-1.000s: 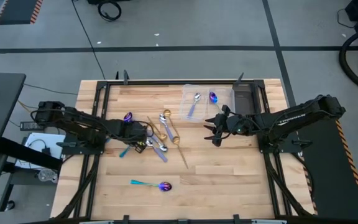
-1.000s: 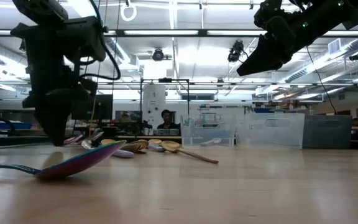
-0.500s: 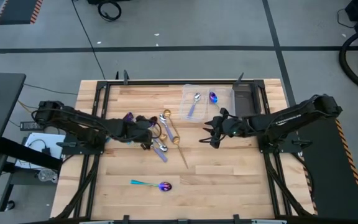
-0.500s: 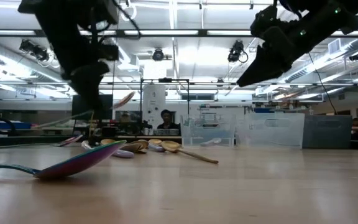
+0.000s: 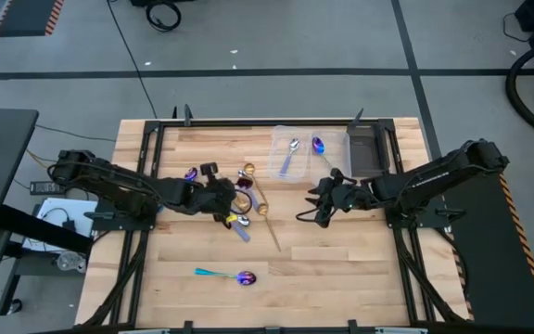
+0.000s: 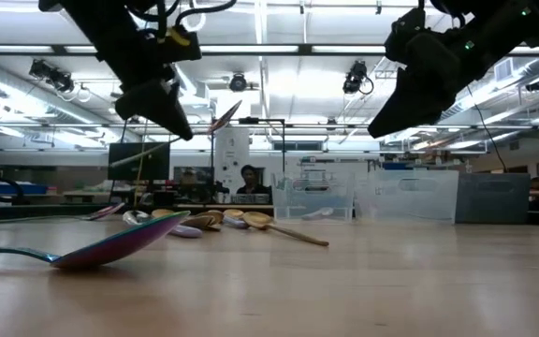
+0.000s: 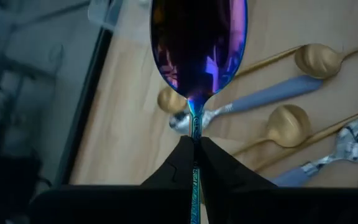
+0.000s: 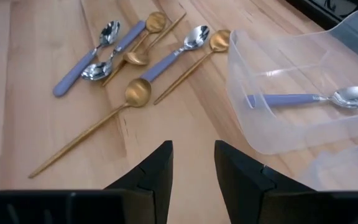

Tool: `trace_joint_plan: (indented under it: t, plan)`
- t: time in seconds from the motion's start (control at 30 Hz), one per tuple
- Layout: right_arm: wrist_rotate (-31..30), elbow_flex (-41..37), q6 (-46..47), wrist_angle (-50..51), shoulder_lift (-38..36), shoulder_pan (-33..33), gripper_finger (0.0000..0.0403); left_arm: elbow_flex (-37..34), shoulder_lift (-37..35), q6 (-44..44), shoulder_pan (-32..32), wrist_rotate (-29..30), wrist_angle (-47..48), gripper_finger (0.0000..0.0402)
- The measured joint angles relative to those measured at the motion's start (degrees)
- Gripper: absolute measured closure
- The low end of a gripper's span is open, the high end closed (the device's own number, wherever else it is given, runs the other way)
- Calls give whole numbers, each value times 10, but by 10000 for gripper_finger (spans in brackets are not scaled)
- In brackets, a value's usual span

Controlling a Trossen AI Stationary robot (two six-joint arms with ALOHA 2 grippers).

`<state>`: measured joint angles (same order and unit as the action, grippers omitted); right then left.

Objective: Sort silverware by color (type)
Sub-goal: Put the middle purple spoon into the right transparent bin

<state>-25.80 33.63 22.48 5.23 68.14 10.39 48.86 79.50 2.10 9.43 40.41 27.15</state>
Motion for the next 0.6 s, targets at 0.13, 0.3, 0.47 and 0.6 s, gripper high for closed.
trace_joint_plan:
  t: [0.13,0.3,0.47,0.6]
  plan:
    - [0,0,17,1,1,1,275,0,1,-107,0,1,-32,385]
    - [4,0,31,-6,1,-1,275,0,3,-277,0,0,-71,385]
    - [8,0,23,-9,1,-7,275,0,3,-306,0,-7,-152,385]
    - [13,0,-25,-29,2,-8,275,-3,4,-288,0,-43,-220,385]
